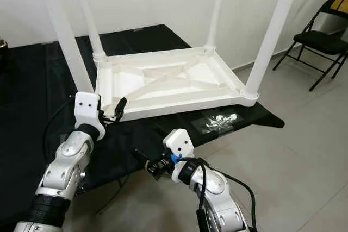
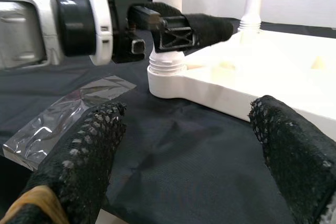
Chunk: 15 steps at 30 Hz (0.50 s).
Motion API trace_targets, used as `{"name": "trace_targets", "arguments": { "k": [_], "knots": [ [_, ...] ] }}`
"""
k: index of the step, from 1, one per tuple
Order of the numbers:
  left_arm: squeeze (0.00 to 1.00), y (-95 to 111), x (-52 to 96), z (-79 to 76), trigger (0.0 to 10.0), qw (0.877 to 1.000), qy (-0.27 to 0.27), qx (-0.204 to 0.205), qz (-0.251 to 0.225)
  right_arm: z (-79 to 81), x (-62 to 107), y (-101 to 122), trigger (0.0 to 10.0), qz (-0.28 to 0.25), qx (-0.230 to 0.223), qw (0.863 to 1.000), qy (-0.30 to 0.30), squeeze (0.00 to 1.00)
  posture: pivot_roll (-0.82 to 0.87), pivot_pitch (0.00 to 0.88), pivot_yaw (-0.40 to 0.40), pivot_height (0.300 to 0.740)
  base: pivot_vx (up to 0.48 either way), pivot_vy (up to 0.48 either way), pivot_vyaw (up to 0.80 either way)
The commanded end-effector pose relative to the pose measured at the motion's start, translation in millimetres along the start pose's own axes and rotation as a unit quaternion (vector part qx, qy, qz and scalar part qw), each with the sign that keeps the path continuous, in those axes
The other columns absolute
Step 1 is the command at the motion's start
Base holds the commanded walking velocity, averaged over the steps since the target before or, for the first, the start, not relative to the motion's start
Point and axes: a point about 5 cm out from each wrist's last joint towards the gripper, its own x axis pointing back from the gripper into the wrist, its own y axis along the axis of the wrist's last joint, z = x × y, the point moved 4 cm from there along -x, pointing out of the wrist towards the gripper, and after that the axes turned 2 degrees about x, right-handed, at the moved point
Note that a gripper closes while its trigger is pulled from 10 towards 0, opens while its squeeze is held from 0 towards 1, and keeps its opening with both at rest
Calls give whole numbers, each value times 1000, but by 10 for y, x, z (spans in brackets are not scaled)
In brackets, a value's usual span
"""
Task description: Building children table
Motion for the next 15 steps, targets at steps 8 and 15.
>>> {"name": "trace_targets", "arguments": {
  "k": [8,15],
  "knots": [
    [0,-214,243,116,10000,997,32,21,68,16,35,21,10000,1,-18,1000,-5,0,-52,139,8,740,0,0,0],
    [0,-280,458,386,10000,991,95,19,92,14,47,36,10000,2,-24,1000,-6,0,-38,155,3,740,0,0,0]
  ]
}}
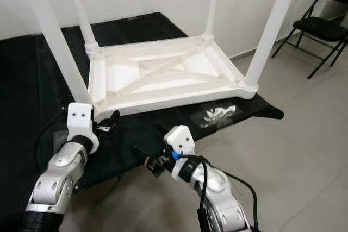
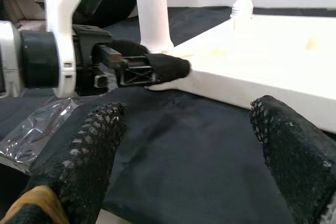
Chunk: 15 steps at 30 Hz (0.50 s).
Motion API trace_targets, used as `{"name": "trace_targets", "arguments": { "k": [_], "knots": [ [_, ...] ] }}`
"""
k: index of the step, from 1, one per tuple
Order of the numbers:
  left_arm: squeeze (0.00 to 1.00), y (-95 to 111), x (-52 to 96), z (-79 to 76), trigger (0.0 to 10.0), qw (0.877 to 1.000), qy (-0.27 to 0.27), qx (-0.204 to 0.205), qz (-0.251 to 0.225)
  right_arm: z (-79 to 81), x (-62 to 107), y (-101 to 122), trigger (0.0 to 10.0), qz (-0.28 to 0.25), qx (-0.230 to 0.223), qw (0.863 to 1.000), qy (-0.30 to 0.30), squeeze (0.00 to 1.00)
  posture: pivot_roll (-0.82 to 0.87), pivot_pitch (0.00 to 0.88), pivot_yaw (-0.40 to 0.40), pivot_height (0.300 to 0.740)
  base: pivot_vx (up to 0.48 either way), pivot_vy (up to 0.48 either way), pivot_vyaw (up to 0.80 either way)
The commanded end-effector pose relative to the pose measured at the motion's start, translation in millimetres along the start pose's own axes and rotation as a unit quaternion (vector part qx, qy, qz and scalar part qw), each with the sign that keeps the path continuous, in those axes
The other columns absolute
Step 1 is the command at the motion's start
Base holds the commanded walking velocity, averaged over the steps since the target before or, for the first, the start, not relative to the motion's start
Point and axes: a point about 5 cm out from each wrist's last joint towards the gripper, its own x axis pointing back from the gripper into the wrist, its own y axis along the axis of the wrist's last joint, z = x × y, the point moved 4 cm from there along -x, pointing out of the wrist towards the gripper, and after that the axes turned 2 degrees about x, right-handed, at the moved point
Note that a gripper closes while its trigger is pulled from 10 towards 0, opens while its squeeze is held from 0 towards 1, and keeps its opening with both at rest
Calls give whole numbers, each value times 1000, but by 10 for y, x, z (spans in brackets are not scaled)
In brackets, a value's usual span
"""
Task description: Building children table
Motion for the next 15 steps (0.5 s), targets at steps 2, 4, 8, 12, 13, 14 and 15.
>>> {"name": "trace_targets", "arguments": {
  "k": [2,4,8,12,13,14,15],
  "knots": [
    [0,-37,41,238,10000,999,52,3,11,3,27,1,10000,3,-9,1000,-2,0,-37,157,3,740,0,0,0],
    [0,37,16,308,10000,998,70,1,-3,5,27,3,10000,3,-10,1000,-2,0,-40,156,1,740,0,0,0],
    [0,178,-74,387,10000,995,96,-4,-30,12,26,3,10000,4,-11,1000,-1,0,-50,154,5,740,0,0,0],
    [0,362,-144,413,10000,993,106,-3,-59,15,28,3,10000,6,-13,1000,-1,0,-55,154,5,740,0,0,0],
    [0,362,-144,413,10000,993,106,-3,-59,15,28,3,10000,6,-13,1000,-1,0,-55,154,5,740,0,0,0],
    [0,389,-152,413,10000,992,106,-5,-62,16,31,2,10000,7,-14,1000,-1,0,-56,154,5,740,0,0,0],
    [0,389,-152,413,10000,992,106,-5,-62,16,31,2,10000,7,-14,1000,-1,0,-56,154,5,740,0,0,0]
  ]
}}
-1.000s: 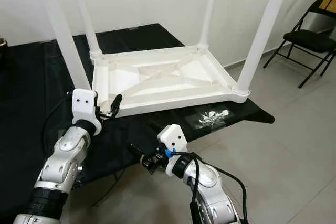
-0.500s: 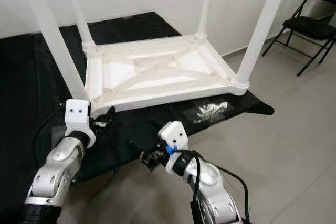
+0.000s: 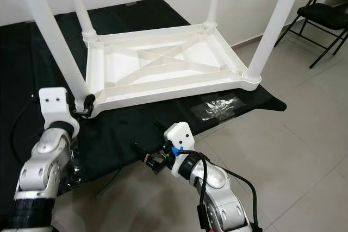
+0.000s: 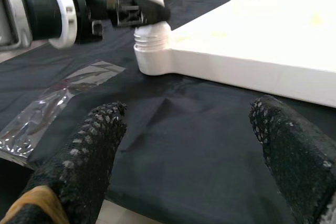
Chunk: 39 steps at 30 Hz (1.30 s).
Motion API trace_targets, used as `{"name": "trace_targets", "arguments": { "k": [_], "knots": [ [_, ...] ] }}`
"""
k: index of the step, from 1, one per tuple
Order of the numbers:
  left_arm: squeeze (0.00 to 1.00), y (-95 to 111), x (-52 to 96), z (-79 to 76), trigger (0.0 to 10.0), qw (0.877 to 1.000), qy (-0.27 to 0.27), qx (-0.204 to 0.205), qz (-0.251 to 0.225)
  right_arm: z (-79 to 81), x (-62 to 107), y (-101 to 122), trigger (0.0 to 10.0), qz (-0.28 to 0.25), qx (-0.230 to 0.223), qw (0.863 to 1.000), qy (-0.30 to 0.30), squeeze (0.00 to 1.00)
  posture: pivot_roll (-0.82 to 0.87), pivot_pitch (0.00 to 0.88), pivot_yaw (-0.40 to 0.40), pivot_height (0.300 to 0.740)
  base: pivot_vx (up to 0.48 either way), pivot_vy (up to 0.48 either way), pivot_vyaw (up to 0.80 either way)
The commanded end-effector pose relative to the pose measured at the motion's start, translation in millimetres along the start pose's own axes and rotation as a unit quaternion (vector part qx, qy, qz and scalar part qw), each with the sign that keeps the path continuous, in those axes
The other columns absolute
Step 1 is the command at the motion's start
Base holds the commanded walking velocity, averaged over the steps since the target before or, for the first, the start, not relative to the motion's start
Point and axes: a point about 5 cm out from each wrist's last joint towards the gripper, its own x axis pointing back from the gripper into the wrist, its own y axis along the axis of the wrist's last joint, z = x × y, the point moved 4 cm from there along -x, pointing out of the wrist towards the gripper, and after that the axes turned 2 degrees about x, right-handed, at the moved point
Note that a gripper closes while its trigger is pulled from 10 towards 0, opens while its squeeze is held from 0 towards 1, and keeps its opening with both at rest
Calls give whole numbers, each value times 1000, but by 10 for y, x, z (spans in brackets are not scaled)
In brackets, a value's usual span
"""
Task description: Building children table
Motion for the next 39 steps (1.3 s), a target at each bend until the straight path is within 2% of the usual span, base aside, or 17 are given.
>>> {"name": "trace_targets", "arguments": {
  "k": [1,9,10,11,12,26,28,29,30,31,32,33,34,35,36,37,39],
  "knots": [
    [0,-12,-4,88,10000,1000,18,-7,1,22,20,26,10000,-3,-5,1000,1,0,-56,154,4,740,0,0,0],
    [0,42,-1,87,10000,999,37,-14,-6,20,23,25,10000,0,-9,1000,2,0,-57,156,0,740,0,0,0],
    [0,46,4,82,2314,999,42,-17,-8,21,22,25,10000,0,-9,1000,2,0,-58,157,0,740,0,0,0],
    [0,46,4,82,2314,999,42,-17,-8,21,22,25,10000,0,-9,1000,2,0,-58,157,0,740,0,0,0],
    [0,45,9,67,0,999,44,-16,-10,21,20,24,10000,1,-9,1000,2,0,-58,157,0,740,0,0,0],
    [0,113,66,97,0,999,18,21,-40,20,34,23,10000,6,-13,1000,1,0,-61,165,-3,740,0,0,0],
    [0,158,72,39,0,998,-26,33,-54,21,34,24,10000,6,-14,1000,2,0,-64,165,-3,740,0,0,0],
    [0,252,113,-84,0,990,-103,43,-80,21,36,24,10000,7,-15,1000,2,0,-64,167,-5,740,0,0,0],
    [0,252,113,-84,0,990,-103,43,-80,21,36,24,10000,7,-15,1000,2,0,-64,167,-5,740,0,0,0],
    [0,318,173,-184,0,979,-176,37,-96,21,37,24,10000,7,-15,1000,2,0,-64,167,-5,740,0,0,0],
    [0,318,173,-184,0,979,-176,37,-96,21,37,24,10000,7,-15,1000,2,0,-64,167,-5,740,0,0,0],
    [0,342,244,-265,1020,963,-249,27,-100,21,37,24,10000,7,-16,1000,2,0,-66,167,-8,740,0,0,0],
    [0,342,244,-265,1020,963,-249,27,-100,21,37,24,10000,7,-16,1000,2,0,-66,167,-8,740,0,0,0],
    [0,338,312,-308,1686,947,-307,10,-96,21,37,24,10000,8,-16,1000,3,0,-64,165,-7,740,0,0,0],
    [0,338,312,-308,1686,947,-307,10,-96,21,37,24,10000,8,-16,1000,3,0,-64,165,-7,740,0,0,0],
    [0,316,379,-328,2196,929,-360,-12,-87,23,36,25,10000,8,-16,1000,4,0,-65,166,-7,740,0,0,0],
    [0,316,379,-328,2196,929,-360,-12,-87,23,36,25,10000,8,-16,1000,4,0,-65,166,-7,740,0,0,0]
  ]
}}
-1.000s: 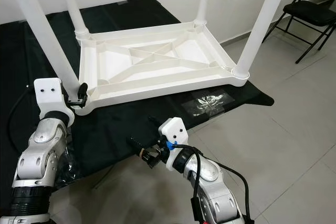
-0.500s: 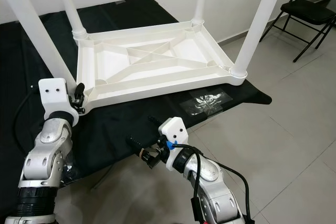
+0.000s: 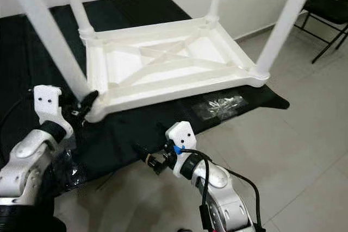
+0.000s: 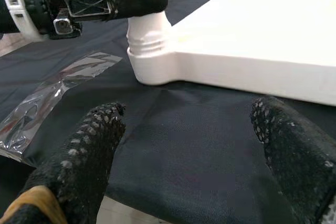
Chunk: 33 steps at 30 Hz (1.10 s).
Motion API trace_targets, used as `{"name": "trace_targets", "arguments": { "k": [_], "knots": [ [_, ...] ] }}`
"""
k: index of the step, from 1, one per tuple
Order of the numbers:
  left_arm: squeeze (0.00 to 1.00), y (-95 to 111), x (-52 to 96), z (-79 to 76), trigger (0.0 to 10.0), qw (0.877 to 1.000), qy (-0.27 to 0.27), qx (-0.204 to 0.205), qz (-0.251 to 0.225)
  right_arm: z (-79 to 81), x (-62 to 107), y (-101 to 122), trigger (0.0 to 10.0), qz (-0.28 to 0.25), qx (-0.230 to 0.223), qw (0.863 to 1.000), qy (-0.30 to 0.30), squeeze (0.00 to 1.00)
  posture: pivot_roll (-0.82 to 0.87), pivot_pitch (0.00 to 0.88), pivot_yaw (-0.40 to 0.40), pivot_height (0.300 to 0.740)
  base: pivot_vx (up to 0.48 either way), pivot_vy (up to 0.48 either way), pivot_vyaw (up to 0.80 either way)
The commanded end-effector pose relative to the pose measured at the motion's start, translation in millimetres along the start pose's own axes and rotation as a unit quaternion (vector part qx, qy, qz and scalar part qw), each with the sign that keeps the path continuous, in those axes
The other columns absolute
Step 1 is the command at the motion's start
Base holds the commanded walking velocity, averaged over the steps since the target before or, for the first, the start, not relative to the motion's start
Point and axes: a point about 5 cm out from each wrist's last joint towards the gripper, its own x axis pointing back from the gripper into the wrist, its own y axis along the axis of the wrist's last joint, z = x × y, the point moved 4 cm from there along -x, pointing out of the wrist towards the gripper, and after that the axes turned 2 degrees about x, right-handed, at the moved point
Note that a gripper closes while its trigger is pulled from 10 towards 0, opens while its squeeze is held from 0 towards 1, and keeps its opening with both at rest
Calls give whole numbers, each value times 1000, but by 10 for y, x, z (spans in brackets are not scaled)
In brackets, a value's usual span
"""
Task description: Building children table
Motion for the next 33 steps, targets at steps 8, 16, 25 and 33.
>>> {"name": "trace_targets", "arguments": {
  "k": [8,16,25,33],
  "knots": [
    [0,173,110,-315,2667,970,-219,-103,-11,29,13,13,10000,0,-6,1000,10,0,-71,166,-3,740,0,0,0],
    [0,124,39,-496,10000,957,-255,-132,-32,36,13,9,10000,1,-10,1000,12,0,-75,165,-2,740,0,0,0],
    [1000,234,-10,-427,10000,975,-208,-49,-68,47,29,10,10000,2,-10,1000,15,0,-70,159,-7,740,0,0,0],
    [1000,383,138,-438,10000,965,-239,28,-107,58,32,18,10000,3,-8,1000,16,0,-66,163,-12,740,0,0,0]
  ]
}}
